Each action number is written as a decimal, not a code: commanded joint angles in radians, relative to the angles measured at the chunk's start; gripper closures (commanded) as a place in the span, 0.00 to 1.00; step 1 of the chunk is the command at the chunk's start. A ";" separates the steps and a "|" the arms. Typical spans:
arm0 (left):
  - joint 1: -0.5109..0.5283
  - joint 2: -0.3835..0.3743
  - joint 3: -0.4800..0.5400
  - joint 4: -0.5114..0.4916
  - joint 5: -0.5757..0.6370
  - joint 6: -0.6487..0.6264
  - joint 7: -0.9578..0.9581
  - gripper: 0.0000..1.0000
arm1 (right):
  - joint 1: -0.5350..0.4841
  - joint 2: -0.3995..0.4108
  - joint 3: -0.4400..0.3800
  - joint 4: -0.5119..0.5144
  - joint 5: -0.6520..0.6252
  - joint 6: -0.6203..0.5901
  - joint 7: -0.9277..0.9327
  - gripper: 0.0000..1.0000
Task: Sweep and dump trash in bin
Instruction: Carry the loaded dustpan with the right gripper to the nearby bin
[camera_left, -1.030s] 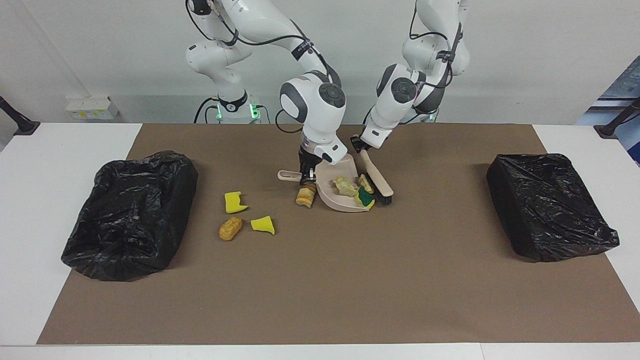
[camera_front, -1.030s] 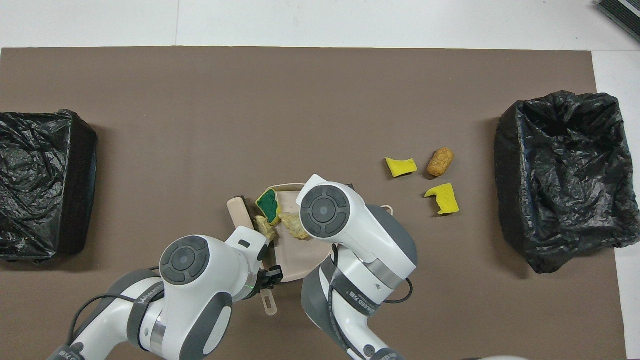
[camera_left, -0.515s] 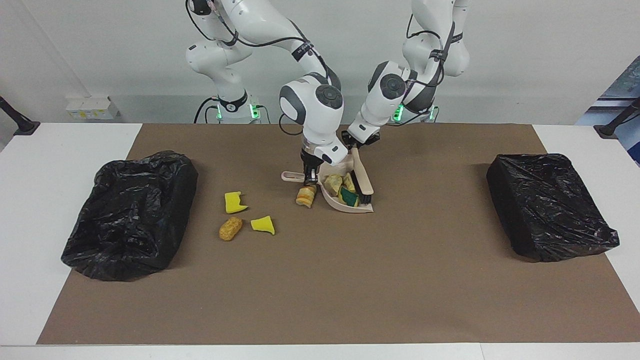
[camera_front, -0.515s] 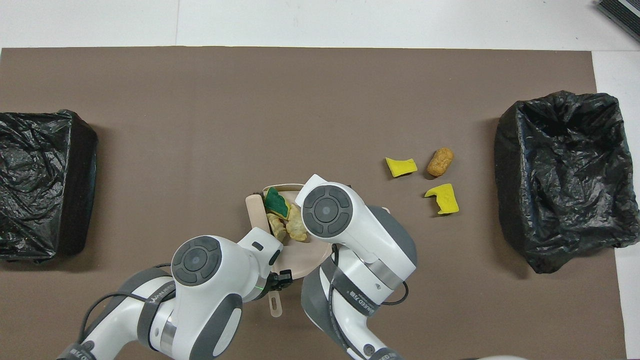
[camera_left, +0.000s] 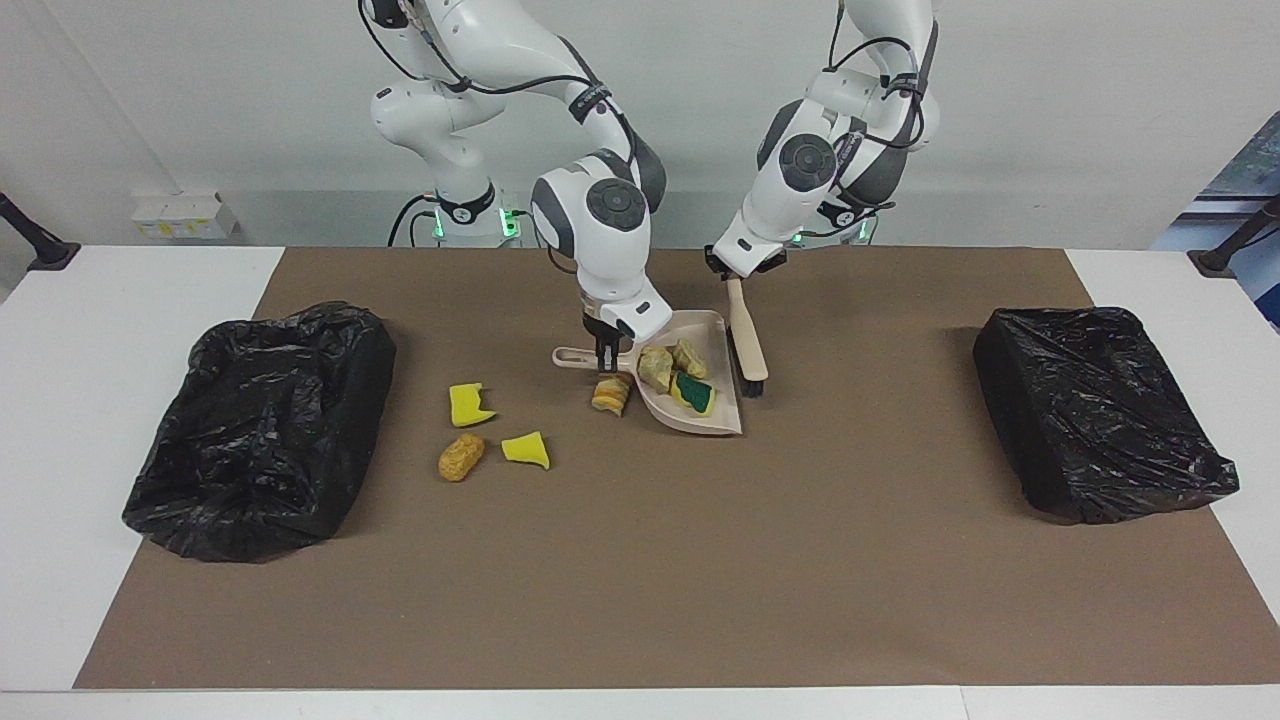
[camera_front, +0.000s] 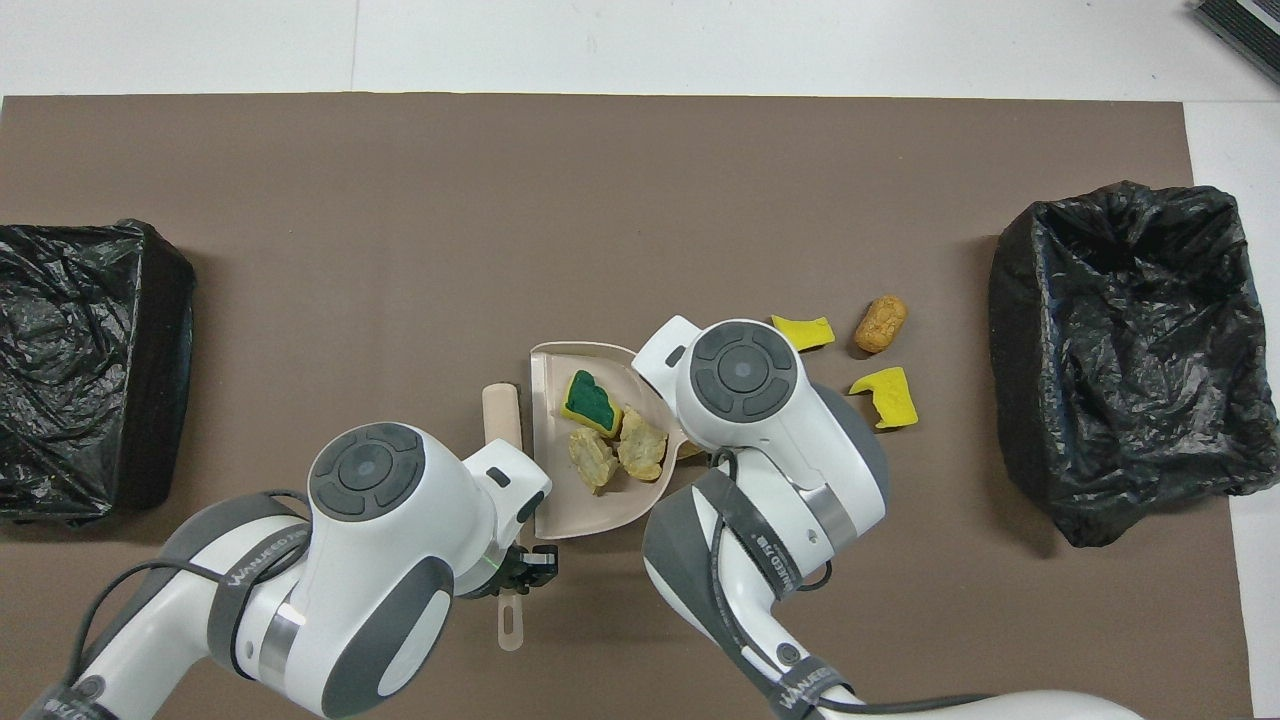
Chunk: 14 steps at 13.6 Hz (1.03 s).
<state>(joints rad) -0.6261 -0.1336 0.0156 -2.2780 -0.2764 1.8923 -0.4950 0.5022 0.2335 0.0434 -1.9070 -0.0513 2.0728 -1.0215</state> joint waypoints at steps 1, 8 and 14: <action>0.025 -0.050 -0.006 0.015 0.049 -0.080 0.004 1.00 | -0.050 -0.048 0.007 0.043 0.036 -0.094 -0.095 1.00; 0.006 -0.165 -0.017 -0.123 0.060 -0.094 -0.030 1.00 | -0.319 -0.063 -0.002 0.163 0.015 -0.253 -0.400 1.00; 0.006 -0.169 -0.017 -0.127 0.060 -0.091 -0.030 1.00 | -0.530 -0.063 -0.008 0.201 -0.021 -0.278 -0.505 1.00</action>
<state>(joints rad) -0.6111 -0.2719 -0.0052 -2.3864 -0.2374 1.7999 -0.5061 0.0087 0.1717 0.0273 -1.7288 -0.0578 1.8239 -1.5068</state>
